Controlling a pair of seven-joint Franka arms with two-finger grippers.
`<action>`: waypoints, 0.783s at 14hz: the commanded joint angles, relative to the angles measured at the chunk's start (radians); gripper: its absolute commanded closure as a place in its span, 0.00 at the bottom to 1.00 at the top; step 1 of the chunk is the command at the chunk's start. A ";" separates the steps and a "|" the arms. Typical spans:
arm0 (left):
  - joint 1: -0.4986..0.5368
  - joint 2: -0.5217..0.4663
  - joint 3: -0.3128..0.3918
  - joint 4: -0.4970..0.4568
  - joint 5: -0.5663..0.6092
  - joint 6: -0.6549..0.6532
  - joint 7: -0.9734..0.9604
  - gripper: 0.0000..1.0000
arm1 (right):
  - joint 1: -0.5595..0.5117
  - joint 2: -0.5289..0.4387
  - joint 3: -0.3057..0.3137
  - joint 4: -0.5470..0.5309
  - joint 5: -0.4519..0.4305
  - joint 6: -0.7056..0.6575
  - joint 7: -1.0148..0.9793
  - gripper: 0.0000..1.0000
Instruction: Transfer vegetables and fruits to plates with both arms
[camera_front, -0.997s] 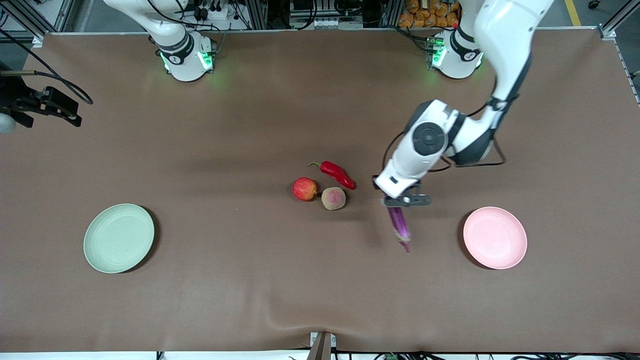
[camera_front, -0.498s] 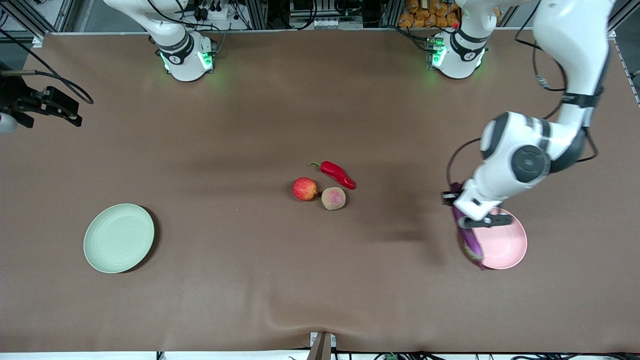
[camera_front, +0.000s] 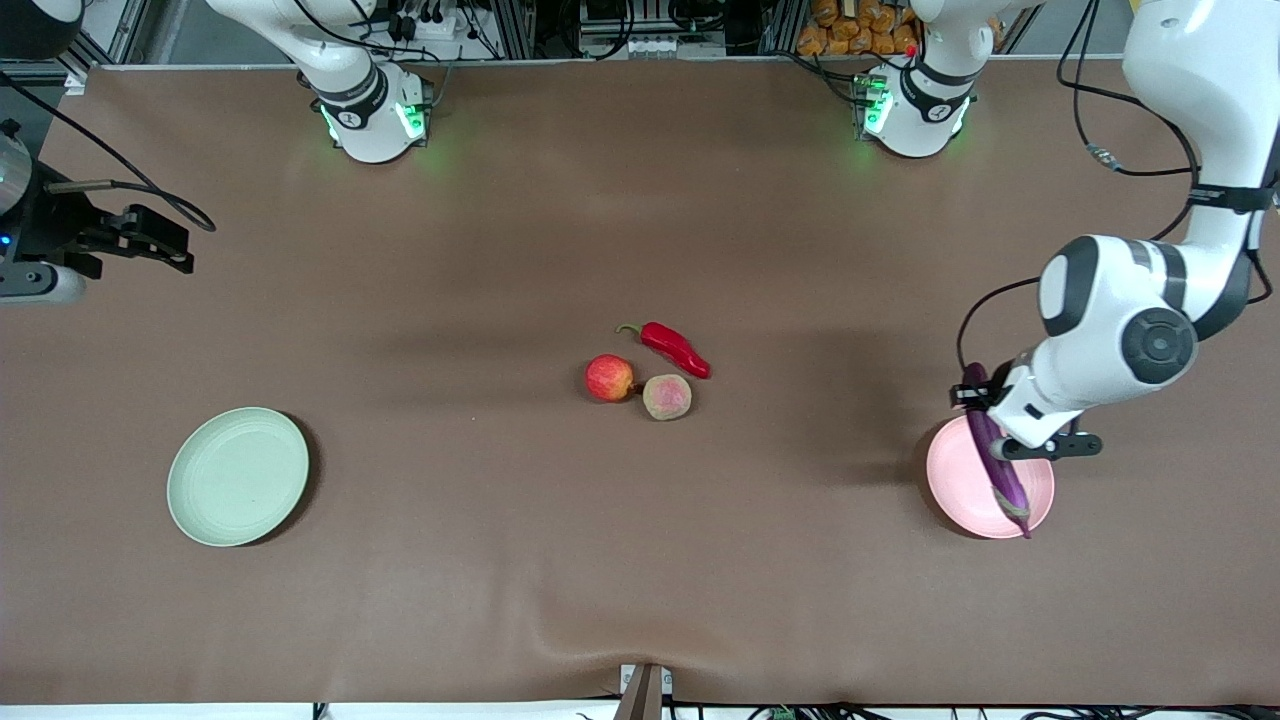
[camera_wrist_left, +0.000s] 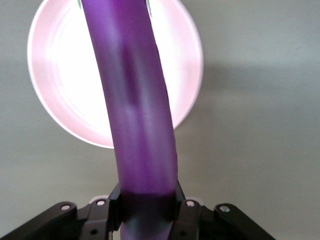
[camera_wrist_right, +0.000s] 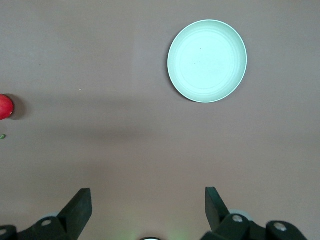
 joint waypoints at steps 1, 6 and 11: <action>0.092 0.049 -0.014 0.000 0.006 0.000 0.127 1.00 | -0.001 0.013 0.003 0.000 0.014 0.006 -0.012 0.00; 0.141 0.103 -0.014 0.003 -0.018 0.017 0.207 1.00 | 0.105 0.118 0.003 0.019 0.068 0.076 0.088 0.00; 0.148 0.129 -0.014 0.006 -0.023 0.054 0.259 0.89 | 0.248 0.251 0.003 0.016 0.103 0.239 0.430 0.00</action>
